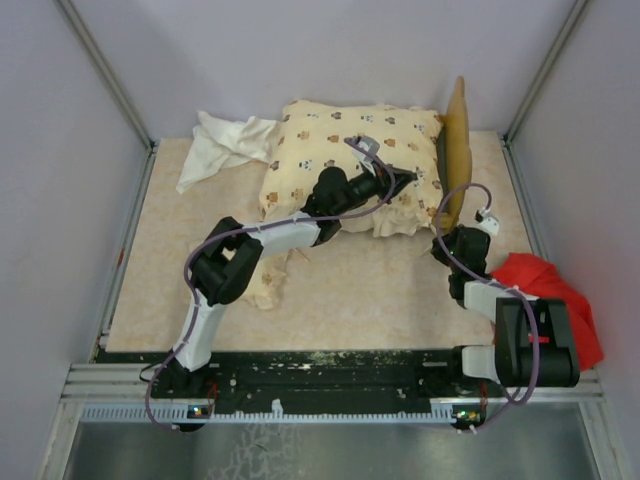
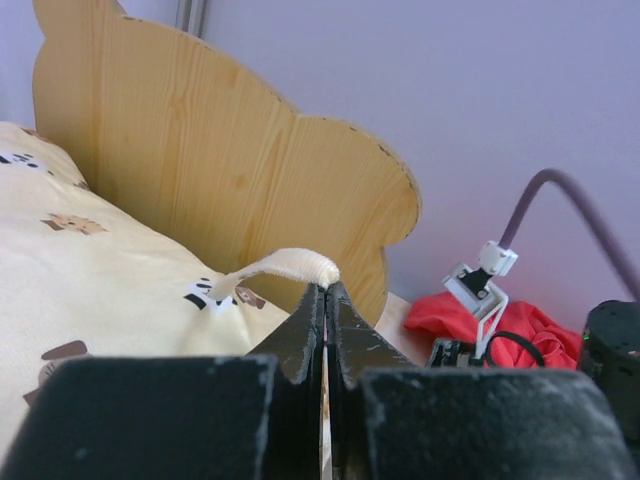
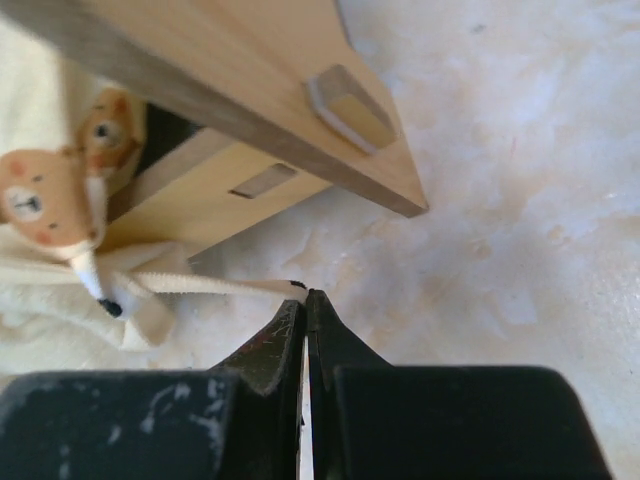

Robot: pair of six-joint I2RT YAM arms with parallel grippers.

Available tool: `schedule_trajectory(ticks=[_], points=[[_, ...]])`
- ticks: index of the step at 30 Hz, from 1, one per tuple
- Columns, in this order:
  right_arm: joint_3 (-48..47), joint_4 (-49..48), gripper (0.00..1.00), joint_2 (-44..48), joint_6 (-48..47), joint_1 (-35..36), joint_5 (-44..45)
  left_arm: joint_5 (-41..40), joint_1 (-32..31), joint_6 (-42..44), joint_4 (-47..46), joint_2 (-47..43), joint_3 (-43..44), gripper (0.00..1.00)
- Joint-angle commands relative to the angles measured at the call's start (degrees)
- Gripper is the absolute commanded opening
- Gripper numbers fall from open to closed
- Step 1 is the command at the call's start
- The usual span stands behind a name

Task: Set up the pet bed

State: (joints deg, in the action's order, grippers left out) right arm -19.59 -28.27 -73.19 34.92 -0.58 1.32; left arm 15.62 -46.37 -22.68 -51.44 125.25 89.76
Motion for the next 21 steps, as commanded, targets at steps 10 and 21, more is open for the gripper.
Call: schedule_trajectory(ticks=[10, 21], points=[[-3.08, 0.96, 0.00, -6.42, 11.01, -4.26, 7.65, -0.37, -0.61, 2.31, -4.35, -2.81, 3.13, 0.00], [-4.47, -0.51, 0.00, -9.67, 11.72, -5.01, 6.03, 2.26, -0.76, 1.43, -3.32, -4.58, 4.78, 0.00]])
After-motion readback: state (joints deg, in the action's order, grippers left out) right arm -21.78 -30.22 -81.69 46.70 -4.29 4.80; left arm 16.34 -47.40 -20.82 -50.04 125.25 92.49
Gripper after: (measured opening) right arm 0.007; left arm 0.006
